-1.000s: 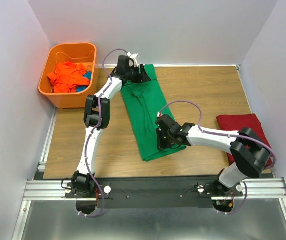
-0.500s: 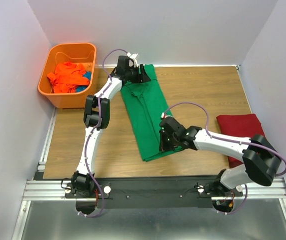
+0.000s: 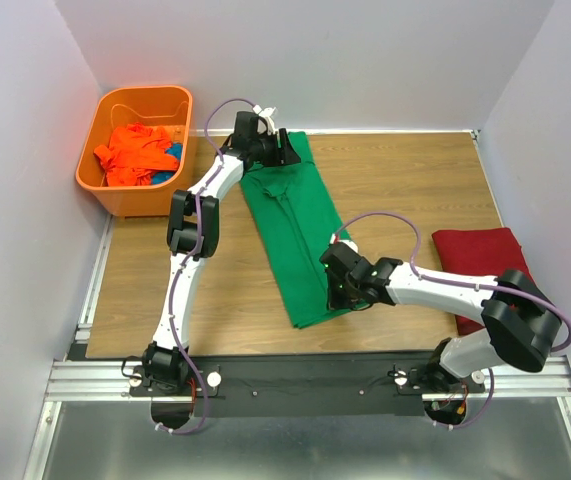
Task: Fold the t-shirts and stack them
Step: Fold the tshirt
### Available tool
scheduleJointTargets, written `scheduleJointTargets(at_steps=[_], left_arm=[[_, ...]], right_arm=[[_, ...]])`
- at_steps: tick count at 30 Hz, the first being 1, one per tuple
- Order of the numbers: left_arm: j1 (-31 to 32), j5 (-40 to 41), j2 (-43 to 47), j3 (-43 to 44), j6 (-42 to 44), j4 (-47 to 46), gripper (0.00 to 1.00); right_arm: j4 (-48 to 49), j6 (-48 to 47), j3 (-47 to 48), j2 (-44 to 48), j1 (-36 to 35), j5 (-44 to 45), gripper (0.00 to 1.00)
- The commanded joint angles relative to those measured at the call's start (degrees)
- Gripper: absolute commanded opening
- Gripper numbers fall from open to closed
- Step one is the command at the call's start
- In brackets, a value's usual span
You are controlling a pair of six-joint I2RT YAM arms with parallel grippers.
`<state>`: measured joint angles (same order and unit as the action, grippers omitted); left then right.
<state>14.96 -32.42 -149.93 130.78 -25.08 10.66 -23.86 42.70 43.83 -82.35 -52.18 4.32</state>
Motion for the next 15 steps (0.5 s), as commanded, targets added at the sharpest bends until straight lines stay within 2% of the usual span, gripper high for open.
scheduleJointTargets(at_steps=[1,3,8,15], left_arm=[[-0.37,-2.64,0.16,1.93,1.00,-0.19,0.66],[-0.37,-3.61,1.65,1.85,1.52,-0.89,0.66],[-0.55,-5.98,8.14,-1.48,1.62,-6.08,0.70],[-2.65,-8.01,14.47,-5.09,-2.95,-11.70,0.71]], right_arm=[[-4.26,1.69,1.33,1.66,-0.55,5.78,0.17],[-5.76,1.60,2.22,2.19,-0.46,7.19,0.25],[-7.43,0.63,4.85,4.12,-0.46,9.21,0.38],[-7.87,-3.32,9.77,0.18,-0.55,12.11,0.40]])
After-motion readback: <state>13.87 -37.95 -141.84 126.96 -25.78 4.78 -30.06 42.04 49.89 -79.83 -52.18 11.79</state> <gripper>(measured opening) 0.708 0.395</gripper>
